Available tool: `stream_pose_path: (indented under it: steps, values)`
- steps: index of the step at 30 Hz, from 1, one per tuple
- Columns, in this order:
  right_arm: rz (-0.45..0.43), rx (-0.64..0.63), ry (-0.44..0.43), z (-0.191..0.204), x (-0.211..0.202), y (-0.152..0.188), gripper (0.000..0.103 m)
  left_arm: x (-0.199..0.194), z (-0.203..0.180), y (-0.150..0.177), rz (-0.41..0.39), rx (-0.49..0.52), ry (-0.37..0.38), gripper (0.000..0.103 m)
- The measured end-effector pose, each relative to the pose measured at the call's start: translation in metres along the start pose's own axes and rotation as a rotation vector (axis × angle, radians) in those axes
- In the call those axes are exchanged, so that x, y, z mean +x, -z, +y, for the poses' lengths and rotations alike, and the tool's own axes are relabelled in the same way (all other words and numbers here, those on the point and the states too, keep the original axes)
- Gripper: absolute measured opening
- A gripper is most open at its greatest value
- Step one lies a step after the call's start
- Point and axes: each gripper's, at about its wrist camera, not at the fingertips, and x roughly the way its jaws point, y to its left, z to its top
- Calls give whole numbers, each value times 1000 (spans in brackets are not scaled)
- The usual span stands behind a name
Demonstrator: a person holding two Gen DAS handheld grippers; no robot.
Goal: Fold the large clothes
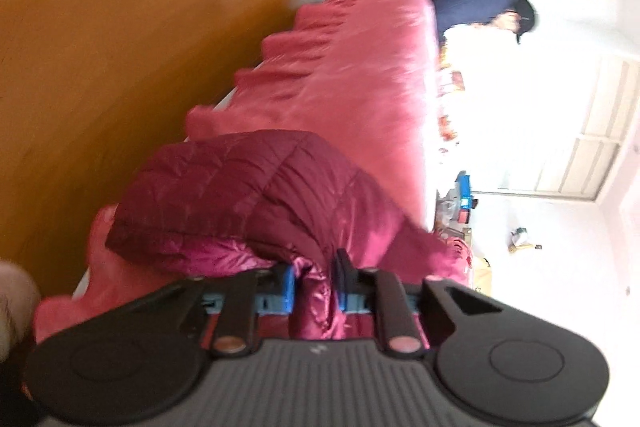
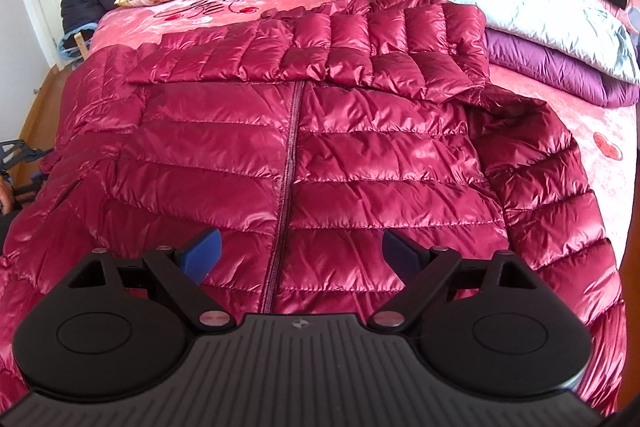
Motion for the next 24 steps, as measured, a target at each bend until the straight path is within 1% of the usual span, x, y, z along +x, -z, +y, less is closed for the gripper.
stream_pose_path:
  steps: [3, 6, 10, 13, 15, 18, 20, 24]
  values:
    - [-8, 35, -7, -7, -1, -1, 103, -2, -26, -2, -29, 75, 28, 11]
    - [-18, 61, -9, -13, -3, -1, 103, -2, -55, 0, -45, 149, 63, 10]
    - [-24, 98, -25, -21, -5, 0, 103, -6, -100, 9, -69, 240, 149, 10]
    - [-31, 115, -34, -26, -7, 0, 103, -3, -143, 24, -73, 360, 207, 10]
    - [-41, 130, -44, -29, -9, 0, 103, -3, -171, 41, -66, 458, 239, 10]
    - [-59, 163, -72, -37, -12, -1, 103, 1, -212, 77, -47, 639, 260, 10]
    - [-73, 185, -87, -41, -15, -2, 103, 5, -234, 107, -29, 762, 262, 10]
    - [-98, 225, -101, -53, -21, -2, 103, 13, -261, 177, 42, 992, 260, 10]
